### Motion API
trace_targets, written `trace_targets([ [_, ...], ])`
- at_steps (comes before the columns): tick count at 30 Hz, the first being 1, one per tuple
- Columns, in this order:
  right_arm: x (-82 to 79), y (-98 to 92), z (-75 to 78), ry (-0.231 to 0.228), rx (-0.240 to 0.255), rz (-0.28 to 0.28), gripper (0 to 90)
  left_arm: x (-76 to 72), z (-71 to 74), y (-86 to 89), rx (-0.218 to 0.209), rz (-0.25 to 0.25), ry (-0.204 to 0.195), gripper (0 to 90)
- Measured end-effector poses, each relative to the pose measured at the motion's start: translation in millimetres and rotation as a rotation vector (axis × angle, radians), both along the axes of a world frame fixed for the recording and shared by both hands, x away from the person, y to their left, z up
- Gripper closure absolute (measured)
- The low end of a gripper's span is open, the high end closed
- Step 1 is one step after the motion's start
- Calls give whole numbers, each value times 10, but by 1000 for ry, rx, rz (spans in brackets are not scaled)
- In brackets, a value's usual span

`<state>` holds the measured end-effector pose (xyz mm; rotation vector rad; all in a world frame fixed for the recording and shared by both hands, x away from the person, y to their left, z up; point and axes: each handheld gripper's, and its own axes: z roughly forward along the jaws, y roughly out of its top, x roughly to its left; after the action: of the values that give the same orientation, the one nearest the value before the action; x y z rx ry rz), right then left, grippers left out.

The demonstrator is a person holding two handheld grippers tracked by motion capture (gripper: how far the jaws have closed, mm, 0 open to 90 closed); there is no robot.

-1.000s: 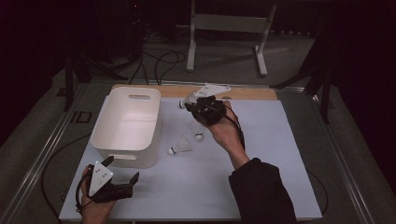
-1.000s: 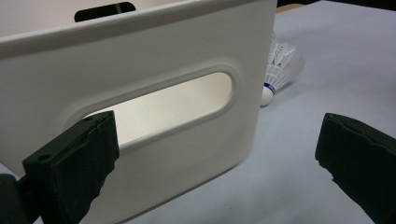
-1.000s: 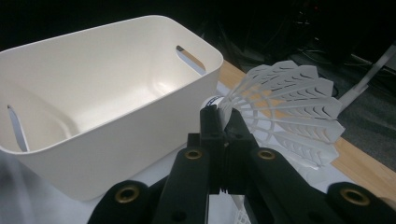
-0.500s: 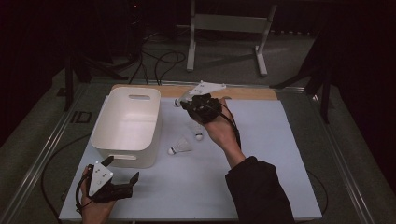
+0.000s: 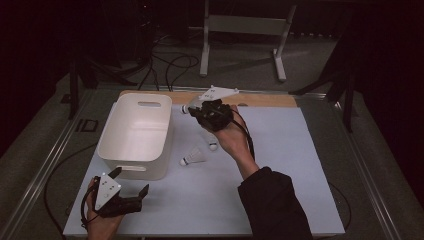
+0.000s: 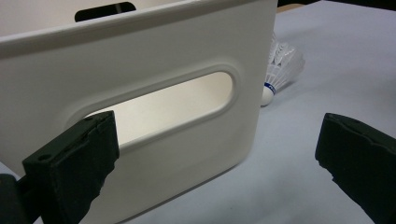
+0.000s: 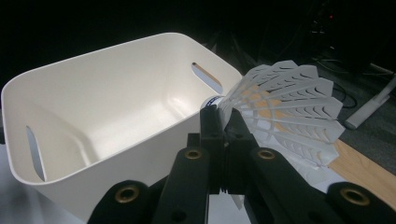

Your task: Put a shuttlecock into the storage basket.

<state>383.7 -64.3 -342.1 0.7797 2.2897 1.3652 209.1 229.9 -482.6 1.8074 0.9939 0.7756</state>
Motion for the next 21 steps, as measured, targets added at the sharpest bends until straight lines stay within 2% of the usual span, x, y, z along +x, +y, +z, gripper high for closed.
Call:
trace_targets([
  [6,10,69,-5,7,14,20,894,-1,-1,-2,0,-1,1,1],
  [21,-16,229,-33,7,7,55,894,-1,-1,-2,2,0,1,1],
])
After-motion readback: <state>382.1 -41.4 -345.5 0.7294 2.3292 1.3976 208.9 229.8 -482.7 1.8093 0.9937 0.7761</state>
